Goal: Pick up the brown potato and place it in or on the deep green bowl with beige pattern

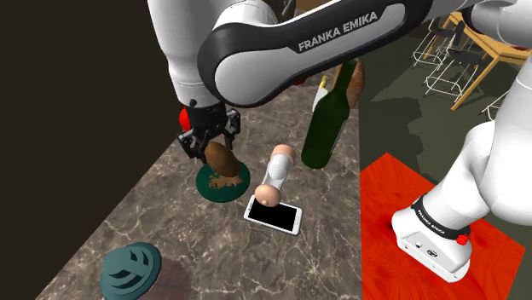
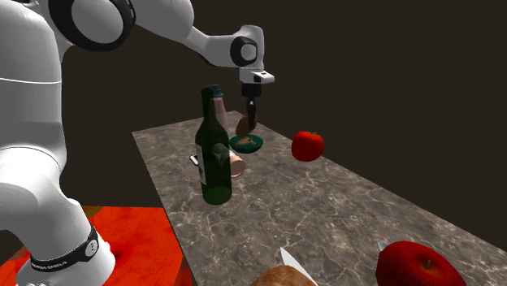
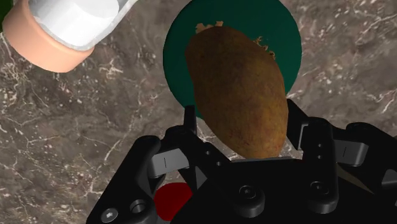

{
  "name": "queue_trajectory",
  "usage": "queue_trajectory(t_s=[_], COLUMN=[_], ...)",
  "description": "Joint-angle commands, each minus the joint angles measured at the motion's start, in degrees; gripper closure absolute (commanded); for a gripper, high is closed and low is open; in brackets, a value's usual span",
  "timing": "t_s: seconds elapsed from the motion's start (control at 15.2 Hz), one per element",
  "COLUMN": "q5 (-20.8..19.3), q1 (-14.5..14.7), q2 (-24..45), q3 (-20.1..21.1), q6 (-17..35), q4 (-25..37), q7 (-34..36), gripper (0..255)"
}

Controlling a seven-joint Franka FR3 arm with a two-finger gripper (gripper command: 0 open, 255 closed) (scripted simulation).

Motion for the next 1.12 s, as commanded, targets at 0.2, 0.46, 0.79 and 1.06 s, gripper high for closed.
queue_trajectory(t_s=[0.2, 0.46, 0.79, 1.06], q5=[-0.59, -0.83, -0.83, -0.83], q1=[0.08, 0.13, 0.13, 0.12], q2=[1.23, 1.74, 1.75, 1.73], q3=[-0.21, -0.31, -0.31, -0.31], q6=[3.41, 4.61, 4.61, 4.66], q4=[-2.24, -2.97, -2.97, -3.03], q7=[0.48, 0.66, 0.66, 0.66], gripper=[255, 255, 255, 0])
